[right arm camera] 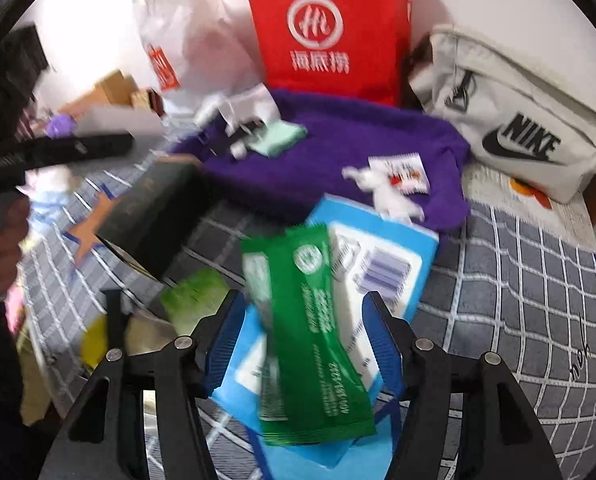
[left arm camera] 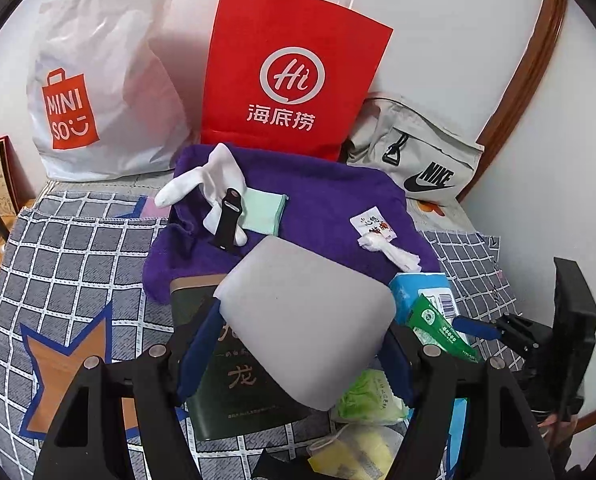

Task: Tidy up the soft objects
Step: 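Carry the white sponge with the left tool while the right tool carries the green packet to the towel, then open both tools to drop the sponge and green packet onto the towel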

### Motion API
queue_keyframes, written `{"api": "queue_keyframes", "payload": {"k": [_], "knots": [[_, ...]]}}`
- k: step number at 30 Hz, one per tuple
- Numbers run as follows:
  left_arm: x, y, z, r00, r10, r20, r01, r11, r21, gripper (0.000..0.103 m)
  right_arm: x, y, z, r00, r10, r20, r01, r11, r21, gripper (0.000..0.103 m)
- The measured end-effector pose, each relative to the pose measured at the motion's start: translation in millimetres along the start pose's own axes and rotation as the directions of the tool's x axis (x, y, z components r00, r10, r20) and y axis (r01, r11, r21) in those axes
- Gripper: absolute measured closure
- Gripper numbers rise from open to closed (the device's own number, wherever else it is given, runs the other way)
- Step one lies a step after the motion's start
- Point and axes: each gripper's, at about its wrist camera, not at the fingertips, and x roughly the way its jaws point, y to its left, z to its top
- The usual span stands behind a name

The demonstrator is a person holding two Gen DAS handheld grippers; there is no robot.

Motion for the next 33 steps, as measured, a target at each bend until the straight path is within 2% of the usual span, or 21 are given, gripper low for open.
{"api": "queue_keyframes", "payload": {"k": [1,2,4,11,19,33], "knots": [[1,0,0,1.000,0.000,-0.001,0.000,1.000,0.000,0.031,-1,1,-1,1.000,-0.014,0.012,0.014,1.000,-0.015,0.063],[2,-1,1,1.000,0.000,-0.003,0.000,1.000,0.000,0.031,-2,1,-1,1.000,-0.019,0.014,0.019,1.000,-0.020,0.072],[6,-2,2,1.000,-0.003,-0.007,0.003,1.000,-0.001,0.031,-4,-5,2,1.000,0.016,0.014,-0.016,1.000,0.011,0.077],[20,-1,6,1.000,0.008,-0.026,-0.008,1.000,-0.007,0.031,-4,-12,21,0.998,0.046,0.051,-0.048,0.998,0.043,0.078],[36,8,20,0.999,0.024,-0.040,-0.025,0.999,-0.023,0.031,-1,-32,65,0.994,0.027,0.105,-0.036,0.996,0.085,0.078],[78,21,59,0.995,0.068,-0.075,-0.073,0.995,-0.074,0.031,38,-69,124,0.992,0.008,0.124,-0.022,0.993,0.116,0.078]]}}
